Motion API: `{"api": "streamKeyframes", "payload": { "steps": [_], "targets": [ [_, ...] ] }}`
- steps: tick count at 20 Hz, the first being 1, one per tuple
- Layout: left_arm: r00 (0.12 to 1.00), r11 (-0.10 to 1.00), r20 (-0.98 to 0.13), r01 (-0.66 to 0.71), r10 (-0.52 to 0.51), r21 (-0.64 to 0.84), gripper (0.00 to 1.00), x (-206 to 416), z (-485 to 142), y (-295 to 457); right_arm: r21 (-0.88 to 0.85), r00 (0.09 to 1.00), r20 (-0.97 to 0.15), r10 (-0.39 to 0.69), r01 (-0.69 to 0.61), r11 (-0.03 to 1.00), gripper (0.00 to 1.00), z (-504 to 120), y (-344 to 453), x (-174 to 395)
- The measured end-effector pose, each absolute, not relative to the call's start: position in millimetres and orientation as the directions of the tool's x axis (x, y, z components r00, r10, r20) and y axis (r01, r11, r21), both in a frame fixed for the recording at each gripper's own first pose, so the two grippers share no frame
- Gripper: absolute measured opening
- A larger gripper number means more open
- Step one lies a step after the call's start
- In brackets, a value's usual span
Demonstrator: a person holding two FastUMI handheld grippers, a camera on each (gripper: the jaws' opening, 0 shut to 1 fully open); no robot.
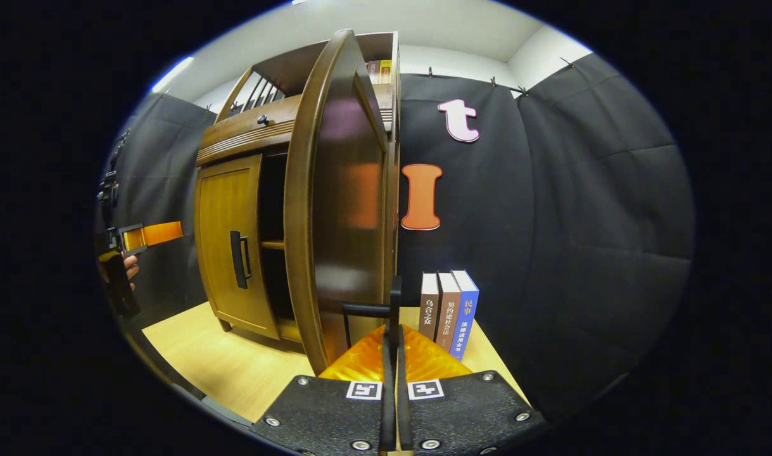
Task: Open the right door of the double-door shoe cabinet with the right hand, and open the left door with the left hand.
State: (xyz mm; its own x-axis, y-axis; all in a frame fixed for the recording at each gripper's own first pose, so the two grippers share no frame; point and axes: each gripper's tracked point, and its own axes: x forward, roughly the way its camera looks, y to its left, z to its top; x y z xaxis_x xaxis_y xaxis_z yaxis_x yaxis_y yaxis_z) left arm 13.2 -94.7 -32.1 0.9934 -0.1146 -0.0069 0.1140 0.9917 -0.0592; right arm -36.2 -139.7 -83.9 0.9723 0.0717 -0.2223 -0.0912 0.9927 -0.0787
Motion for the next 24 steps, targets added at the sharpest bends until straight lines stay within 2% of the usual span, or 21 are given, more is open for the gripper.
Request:
{"api": "streamKeyframes", "payload": {
  "steps": [6, 7, 11, 12, 14, 18, 22, 23, 24],
  "targets": [
    [0.994, 0.991, 0.002, 0.108, -0.108, -0.073, 0.96, 13.6, -27.9, -93.2, -0.036, 0.963, -0.217, 0.158, -0.17, 0.985, 0.02, -87.3, -165.4, -27.7],
    [0.994, 0.992, 0.003, 0.106, -0.106, -0.073, 0.96, 13.3, -28.1, -93.7, -0.023, 0.962, -0.215, 0.168, -0.177, 0.984, 0.12, -87.4, -169.6, -27.8],
    [0.994, 0.992, 0.006, 0.108, -0.108, -0.062, 0.94, 11.7, -27.9, -93.6, 0.009, 0.959, -0.198, 0.202, -0.204, 0.979, 0.12, -87.7, -177.8, -25.4],
    [0.994, 0.992, 0.007, 0.112, -0.112, -0.061, 0.94, 11.2, -27.3, -94.2, 0.024, 0.959, -0.194, 0.207, -0.206, 0.978, 0.03, -88.3, -179.3, -25.0],
    [0.993, 0.991, 0.009, 0.12, -0.119, -0.061, 0.94, 10.0, -27.2, -94.8, 0.053, 0.958, -0.188, 0.215, -0.209, 0.976, 0.05, -89.8, -178.8, -26.4],
    [0.991, 0.989, 0.002, 0.134, -0.134, -0.065, 0.94, 10.0, -30.1, -96.7, 0.053, 0.966, -0.188, 0.176, -0.169, 0.984, 0.06, -86.6, -184.2, -53.9],
    [0.989, 0.988, -0.016, 0.146, -0.147, -0.049, 0.94, 10.4, -37.9, -99.2, 0.04, 0.987, -0.157, 0.037, -0.031, 0.999, 0.04, -65.0, -198.4, -82.6],
    [0.988, 0.987, -0.026, 0.151, -0.153, -0.052, 0.94, 10.9, -41.1, -99.9, 0.049, 0.99, -0.142, 0.019, -0.012, 0.999, 0.14, -56.6, -192.3, -92.6],
    [0.986, 0.986, -0.036, 0.16, -0.162, -0.055, 0.94, 11.0, -43.8, -101.0, 0.051, 0.991, -0.136, -0.01, 0.017, 0.999, 0.03, -49.4, -189.1, -101.5]
  ]
}}
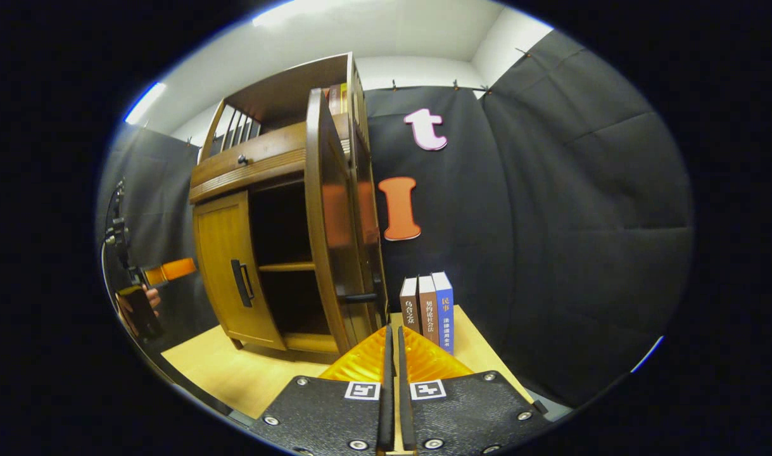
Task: Open the right door of the double-door shoe cabinet with the right hand, and open the left door with the left hand.
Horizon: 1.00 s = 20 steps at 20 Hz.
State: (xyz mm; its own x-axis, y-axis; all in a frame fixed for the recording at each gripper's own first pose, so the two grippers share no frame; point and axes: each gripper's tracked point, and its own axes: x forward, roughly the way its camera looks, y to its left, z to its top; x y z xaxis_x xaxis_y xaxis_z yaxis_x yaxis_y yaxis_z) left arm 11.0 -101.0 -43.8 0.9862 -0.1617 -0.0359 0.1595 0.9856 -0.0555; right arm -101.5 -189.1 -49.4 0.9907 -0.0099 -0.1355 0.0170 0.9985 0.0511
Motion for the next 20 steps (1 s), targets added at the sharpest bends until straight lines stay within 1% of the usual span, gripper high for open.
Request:
{"api": "streamKeyframes", "payload": {
  "steps": [1, 2, 5, 7, 9, 11, 12, 13, 14, 15, 16, 17, 18, 19, 20],
  "targets": [
    [0.984, 0.984, -0.044, 0.167, -0.17, -0.057, 0.94, 10.1, -46.2, -101.1, 0.048, 0.99, -0.139, -0.034, 0.041, 0.998, 0.0, -47.1, -185.7, -108.3],
    [0.983, 0.984, -0.049, 0.172, -0.174, -0.054, 0.94, 10.4, -47.8, -101.3, 0.052, 0.989, -0.142, -0.048, 0.055, 0.997, 0.02, -45.4, -176.7, -113.4],
    [0.981, 0.983, -0.056, 0.182, -0.184, -0.039, 0.94, 28.0, -49.3, -106.3, 0.079, 0.993, -0.117, -0.005, 0.014, 0.997, 0.02, -34.6, -129.7, -114.4],
    [0.979, 0.982, -0.068, 0.188, -0.19, -0.032, 0.94, 34.6, -51.2, -106.9, 0.082, 0.995, -0.102, 0.022, -0.013, 0.997, 0.02, -32.4, -102.4, -101.2],
    [0.979, 0.982, -0.075, 0.187, -0.189, -0.03, 0.94, 27.4, -54.2, -104.1, 0.092, 0.995, -0.098, 0.034, -0.025, 0.995, 0.02, -33.6, -85.1, -84.8],
    [0.981, 0.984, -0.078, 0.175, -0.177, -0.03, 0.96, 27.5, -54.6, -100.2, 0.087, 0.995, -0.094, 0.039, -0.031, 0.996, 0.02, -37.2, -74.5, -68.3],
    [0.982, 0.985, -0.08, 0.167, -0.169, -0.03, 0.94, 26.5, -54.9, -93.8, 0.085, 0.995, -0.095, 0.044, -0.036, 0.996, 0.02, -39.7, -69.7, -61.1],
    [0.984, 0.987, -0.079, 0.157, -0.159, -0.03, 0.96, 22.9, -55.2, -83.7, 0.081, 0.994, -0.098, 0.046, -0.038, 0.996, 0.17, -42.4, -67.4, -55.9],
    [0.986, 0.989, -0.078, 0.148, -0.15, -0.028, 0.94, 21.4, -55.6, -79.5, 0.071, 0.994, -0.099, 0.04, -0.033, 0.997, 0.06, -43.8, -65.7, -48.8],
    [0.987, 0.99, -0.076, 0.139, -0.141, -0.025, 0.94, 20.8, -56.1, -75.9, 0.06, 0.994, -0.103, 0.031, -0.025, 0.998, 0.09, -47.8, -64.9, -41.1],
    [0.988, 0.991, -0.078, 0.133, -0.134, -0.019, 0.94, 21.6, -56.6, -73.1, 0.052, 0.994, -0.106, 0.024, -0.019, 0.998, 0.15, -50.7, -64.6, -36.3],
    [0.989, 0.992, -0.082, 0.123, -0.124, -0.01, 0.94, 23.3, -58.0, -69.0, 0.05, 0.994, -0.107, 0.024, -0.018, 0.999, 0.27, -53.6, -63.2, -34.9],
    [0.99, 0.993, -0.083, 0.115, -0.116, -0.005, 0.96, 24.5, -58.6, -65.7, 0.049, 0.994, -0.109, 0.026, -0.021, 0.999, 0.39, -54.9, -61.7, -30.7],
    [0.99, 0.994, -0.085, 0.111, -0.111, -0.007, 0.94, 26.0, -59.8, -63.1, 0.046, 0.993, -0.111, 0.026, -0.021, 0.999, 0.52, -57.5, -60.1, -30.9],
    [0.99, 0.994, -0.088, 0.108, -0.109, -0.013, 0.94, 28.7, -61.8, -62.1, 0.043, 0.993, -0.119, 0.026, -0.021, 0.999, 0.64, -62.2, -58.5, -30.1]
  ]
}}
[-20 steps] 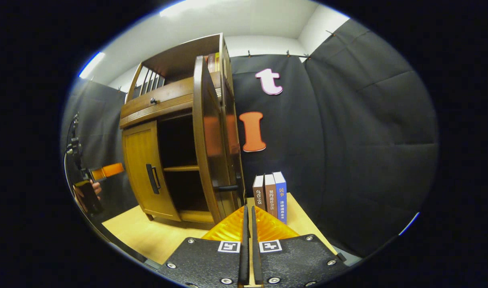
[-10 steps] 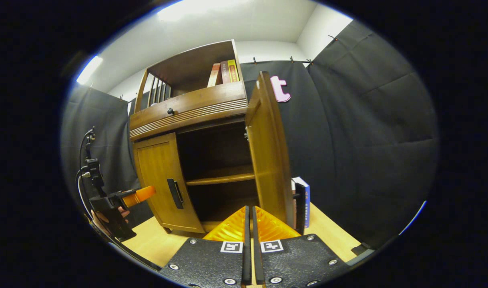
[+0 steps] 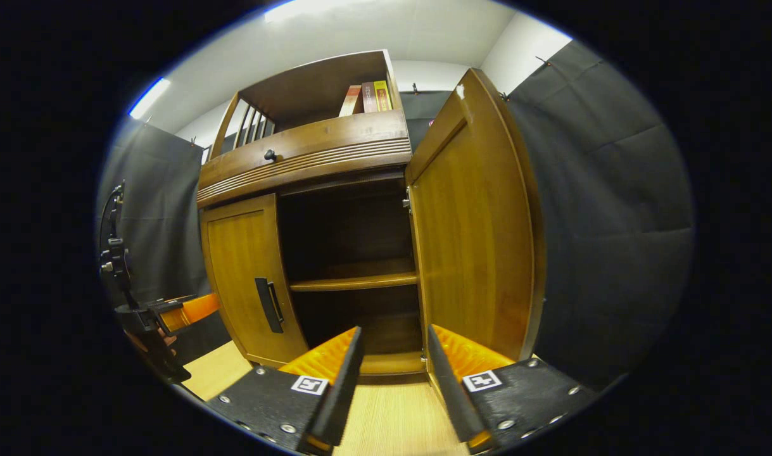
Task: Open the right door of the double-door shoe cabinet with the right hand, and open the left door with the left hand.
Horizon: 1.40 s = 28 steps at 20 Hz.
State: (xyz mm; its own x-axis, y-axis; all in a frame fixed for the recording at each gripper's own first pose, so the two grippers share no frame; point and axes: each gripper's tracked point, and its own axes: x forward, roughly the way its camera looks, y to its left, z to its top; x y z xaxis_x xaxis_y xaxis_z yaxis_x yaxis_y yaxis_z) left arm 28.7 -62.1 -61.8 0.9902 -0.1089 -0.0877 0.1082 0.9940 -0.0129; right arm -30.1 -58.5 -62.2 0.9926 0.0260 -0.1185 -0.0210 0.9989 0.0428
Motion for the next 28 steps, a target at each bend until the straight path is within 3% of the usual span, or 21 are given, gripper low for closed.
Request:
{"api": "streamKeyframes", "payload": {
  "steps": [2, 3, 4, 6, 7, 9, 10, 13, 22, 28],
  "targets": [
    [0.988, 0.993, -0.099, 0.114, -0.117, -0.031, 0.94, 39.1, -68.2, -64.4, 0.036, 0.991, -0.132, 0.032, -0.027, 0.999, 0.89, -69.4, -54.4, -26.0],
    [0.987, 0.992, -0.101, 0.119, -0.122, -0.031, 0.94, 46.1, -71.3, -67.4, 0.033, 0.99, -0.133, 0.04, -0.035, 0.999, 0.94, -70.2, -51.0, -27.0],
    [0.987, 0.992, -0.102, 0.121, -0.123, -0.023, 0.94, 55.1, -74.6, -69.6, 0.03, 0.99, -0.135, 0.049, -0.046, 0.998, 0.84, -71.2, -46.6, -29.4],
    [0.987, 0.991, -0.092, 0.136, -0.135, 0.007, 0.94, 75.3, -79.6, -77.9, 0.021, 0.99, -0.133, 0.057, -0.054, 0.998, 0.87, -70.7, -42.3, -33.0],
    [0.985, 0.988, -0.087, 0.151, -0.148, 0.028, 0.94, 85.9, -82.3, -83.6, 0.015, 0.99, -0.13, 0.058, -0.057, 0.998, 0.99, -69.4, -40.8, -33.5],
    [0.981, 0.98, -0.074, 0.184, -0.179, 0.071, 0.95, 104.9, -88.1, -96.4, 0.023, 0.989, -0.13, 0.071, -0.068, 0.997, 0.99, -68.8, -37.4, -37.0],
    [0.979, 0.977, -0.075, 0.197, -0.191, 0.083, 0.94, 113.9, -94.3, -101.9, 0.034, 0.989, -0.132, 0.073, -0.069, 0.997, 0.88, -69.6, -36.8, -39.3],
    [0.973, 0.974, -0.084, 0.22, -0.215, 0.061, 0.94, 134.0, -108.0, -116.4, 0.052, 0.99, -0.126, 0.062, -0.056, 0.997, 0.88, -68.4, -40.4, -46.5],
    [0.987, 0.988, -0.12, 0.12, -0.109, 0.095, 0.94, 168.6, -140.8, -95.1, 0.066, 0.992, -0.125, 0.005, 0.004, 0.998, 0.88, -70.9, -59.8, -49.9],
    [0.99, 0.99, -0.103, 0.11, -0.1, 0.093, 0.93, 170.5, -138.4, -92.5, 0.056, 0.99, -0.142, 0.014, -0.006, 0.998, 0.88, -74.8, -59.6, -44.3]
  ]
}}
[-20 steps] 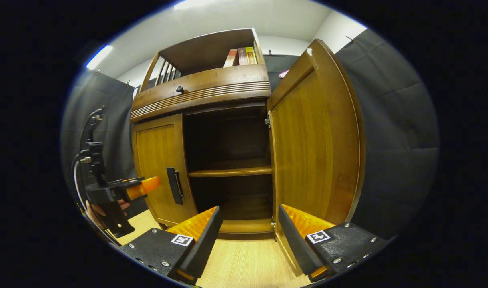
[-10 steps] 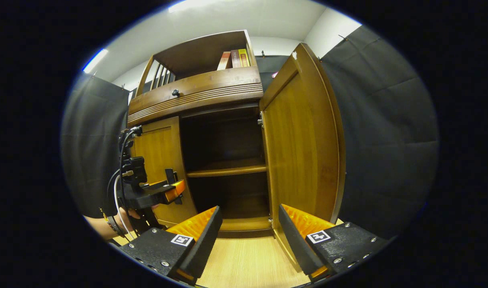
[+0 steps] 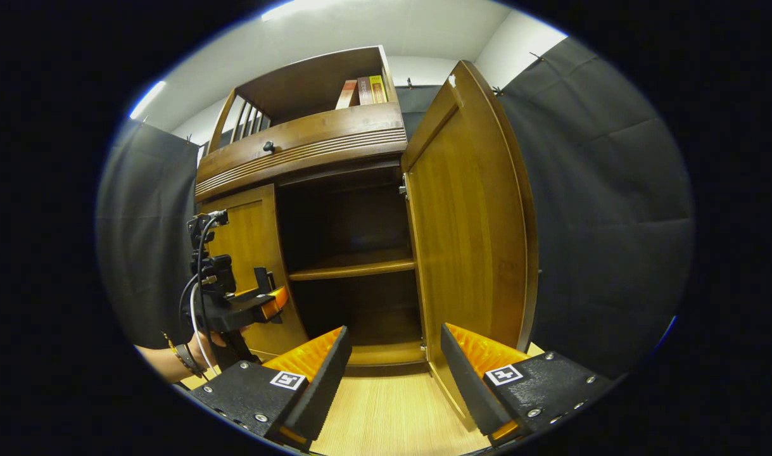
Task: Open the right door of the double-door shoe cabinet with the right hand, and open the left door with the left hand.
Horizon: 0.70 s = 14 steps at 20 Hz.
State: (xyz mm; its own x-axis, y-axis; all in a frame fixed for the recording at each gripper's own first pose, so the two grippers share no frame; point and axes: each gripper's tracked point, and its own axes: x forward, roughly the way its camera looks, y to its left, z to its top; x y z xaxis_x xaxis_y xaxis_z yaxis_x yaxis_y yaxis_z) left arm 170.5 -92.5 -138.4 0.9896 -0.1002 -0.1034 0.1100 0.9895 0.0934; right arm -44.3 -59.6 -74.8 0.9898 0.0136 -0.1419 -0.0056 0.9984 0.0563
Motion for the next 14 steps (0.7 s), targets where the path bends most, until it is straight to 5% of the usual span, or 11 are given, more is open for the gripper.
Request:
{"api": "streamKeyframes", "payload": {
  "steps": [2, 10, 14],
  "targets": [
    [0.989, 0.989, -0.104, 0.111, -0.102, 0.093, 0.93, 169.5, -138.6, -92.4, 0.053, 0.99, -0.142, 0.021, -0.013, 0.999, 0.88, -74.5, -57.3, -42.9],
    [0.985, 0.99, -0.115, 0.134, -0.127, 0.053, 0.41, 170.3, -140.2, -104.2, 0.047, 0.988, -0.15, 0.026, -0.019, 0.999, 0.88, -75.5, -51.6, -48.5],
    [0.979, 0.989, -0.156, 0.14, -0.13, 0.053, 0.32, 165.8, -144.3, -102.1, 0.049, 0.989, -0.149, 0.023, -0.016, 0.999, 0.88, -73.0, -50.1, -56.4]
  ]
}}
